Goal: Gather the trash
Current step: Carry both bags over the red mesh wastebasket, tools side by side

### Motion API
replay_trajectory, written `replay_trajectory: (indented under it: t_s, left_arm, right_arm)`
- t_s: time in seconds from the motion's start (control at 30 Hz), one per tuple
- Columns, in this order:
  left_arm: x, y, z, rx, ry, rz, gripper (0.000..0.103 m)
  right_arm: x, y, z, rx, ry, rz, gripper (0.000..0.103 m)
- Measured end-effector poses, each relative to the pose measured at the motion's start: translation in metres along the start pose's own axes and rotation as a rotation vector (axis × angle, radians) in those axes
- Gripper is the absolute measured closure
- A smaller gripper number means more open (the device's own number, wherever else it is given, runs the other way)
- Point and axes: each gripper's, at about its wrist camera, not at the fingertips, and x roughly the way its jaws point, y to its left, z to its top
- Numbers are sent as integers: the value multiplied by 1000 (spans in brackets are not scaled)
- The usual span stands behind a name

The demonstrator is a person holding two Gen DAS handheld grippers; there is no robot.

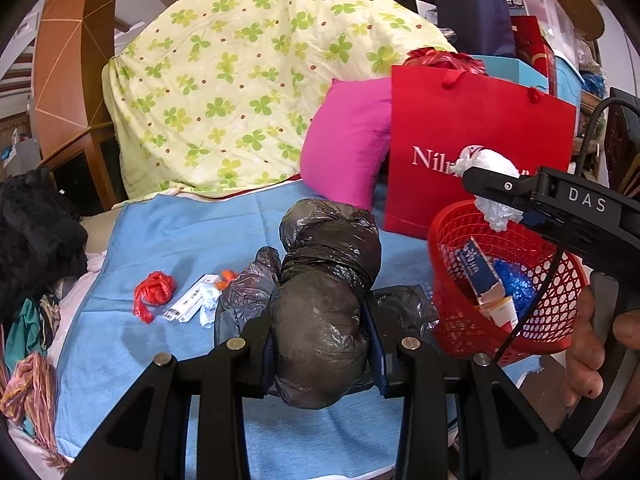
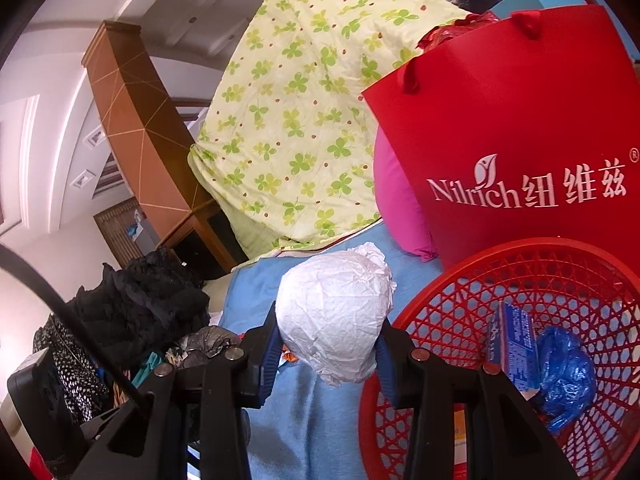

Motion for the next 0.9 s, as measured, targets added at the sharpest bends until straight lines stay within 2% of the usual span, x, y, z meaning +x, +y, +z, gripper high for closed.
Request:
replay_trajectory:
  t_s: [0.5, 0.9]
  left_arm:
    - [-3, -43, 26, 86, -52, -17, 64]
    - [-3, -65, 34, 137, -68, -30, 64]
  right_arm:
    - [-14, -30, 9, 69, -31, -25, 59]
    - [-29, -52, 12, 116, -51, -40, 59]
